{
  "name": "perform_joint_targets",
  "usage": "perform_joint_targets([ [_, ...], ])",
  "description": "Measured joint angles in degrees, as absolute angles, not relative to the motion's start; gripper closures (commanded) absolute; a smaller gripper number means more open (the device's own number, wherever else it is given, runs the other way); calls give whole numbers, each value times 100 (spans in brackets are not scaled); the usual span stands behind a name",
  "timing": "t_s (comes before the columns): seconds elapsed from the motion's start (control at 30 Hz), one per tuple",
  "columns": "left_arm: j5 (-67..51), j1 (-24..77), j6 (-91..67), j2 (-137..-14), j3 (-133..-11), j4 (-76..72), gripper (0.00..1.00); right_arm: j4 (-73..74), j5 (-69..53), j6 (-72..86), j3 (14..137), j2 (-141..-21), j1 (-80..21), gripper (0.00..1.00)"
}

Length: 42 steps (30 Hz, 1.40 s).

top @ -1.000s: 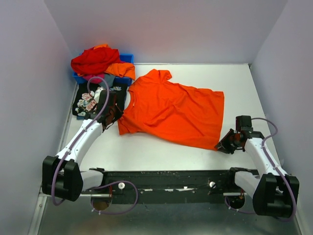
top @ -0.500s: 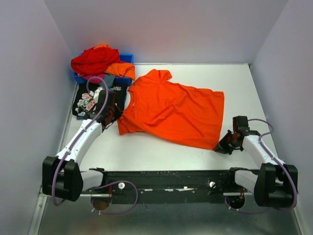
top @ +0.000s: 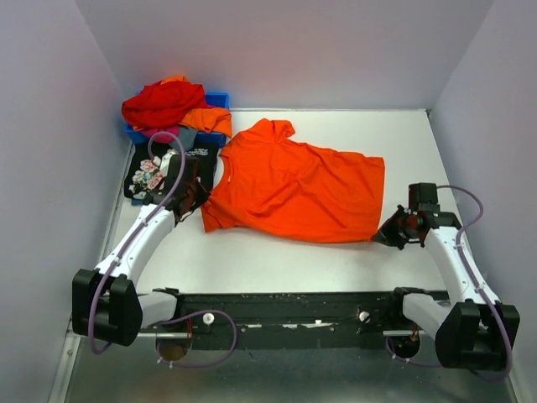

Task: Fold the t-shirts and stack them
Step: Flatten out the tshirt

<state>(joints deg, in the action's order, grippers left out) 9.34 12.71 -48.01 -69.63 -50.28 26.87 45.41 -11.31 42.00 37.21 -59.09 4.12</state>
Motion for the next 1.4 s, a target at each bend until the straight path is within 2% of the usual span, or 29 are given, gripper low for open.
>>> perform_joint_targets([
  [0.2,1063,1271,-4731,-6785,-5566,3251,87,4939,-1197,3994,4615,-5876,412,99],
  [0.33,1378,1240,-4510,-6737,-6626,3789,87,5196,-1282,3887,5363,-5953,429,99],
  [0.47,1520,1160,-4259,-7054,-8302,4274,87,5325,-1533,3846,6648,-6320,567,99],
  [0.57,1520,1057,-4112,-7660,-9804,4635,87,5384,-1868,3837,8066,-6871,799,99],
  [0.77,1352,895,-3918,-9369,-13561,5769,89,5424,-2904,3905,10713,-7848,1352,99],
  [0.83,1264,856,-3896,-9491,-14105,5889,91,5457,-3271,3935,11242,-7929,1562,99],
  [0.9,1160,808,-3905,-9139,-13915,5754,93,5492,-3573,3942,11636,-7915,1747,99],
  [1.0,1085,781,-3922,-8036,-12619,5070,94,5426,-3876,3935,11751,-7631,1892,99],
  [1.1,1083,781,-3927,-7078,-11813,4541,94,5085,-3981,3944,11201,-7024,1916,99],
  [1.3,928,757,-3879,-6689,-12368,3511,95,3966,-3892,4156,9378,-5717,1925,99],
  [1.4,679,757,-3883,-6842,-12534,3216,97,3544,-3800,4278,8646,-5566,1925,99],
])
